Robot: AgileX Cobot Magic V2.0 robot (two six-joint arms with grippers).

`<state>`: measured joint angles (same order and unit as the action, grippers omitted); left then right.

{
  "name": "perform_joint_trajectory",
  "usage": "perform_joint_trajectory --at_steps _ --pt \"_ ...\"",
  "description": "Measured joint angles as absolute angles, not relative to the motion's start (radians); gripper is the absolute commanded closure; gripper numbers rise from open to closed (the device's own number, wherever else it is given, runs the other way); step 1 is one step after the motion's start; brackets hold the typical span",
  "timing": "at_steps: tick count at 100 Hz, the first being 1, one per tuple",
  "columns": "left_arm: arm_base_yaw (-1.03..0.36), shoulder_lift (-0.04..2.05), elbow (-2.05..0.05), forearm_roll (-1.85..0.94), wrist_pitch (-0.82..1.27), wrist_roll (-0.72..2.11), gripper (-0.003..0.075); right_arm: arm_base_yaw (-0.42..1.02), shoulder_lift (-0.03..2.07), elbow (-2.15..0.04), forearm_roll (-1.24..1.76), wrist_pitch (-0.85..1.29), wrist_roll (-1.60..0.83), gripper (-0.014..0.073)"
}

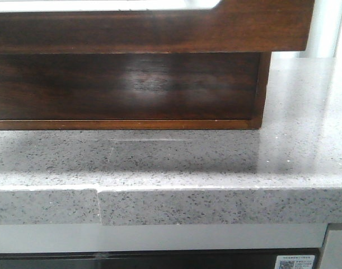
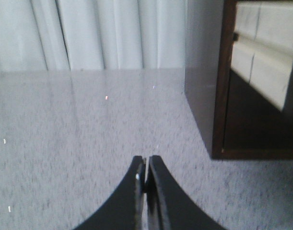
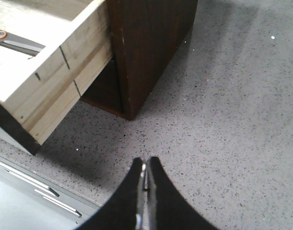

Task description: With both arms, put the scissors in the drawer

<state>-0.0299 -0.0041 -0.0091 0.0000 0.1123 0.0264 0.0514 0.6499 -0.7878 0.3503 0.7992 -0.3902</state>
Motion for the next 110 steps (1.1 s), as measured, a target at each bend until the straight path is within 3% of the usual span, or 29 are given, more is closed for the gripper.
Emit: perform_joint_trajectory --at_steps 110 --pt "-0.024 -0.004 -0.004 0.000 0.088 -0.024 0.0741 0.051 0.631 -0.770 0.352 0.789 -0.390 0.0662"
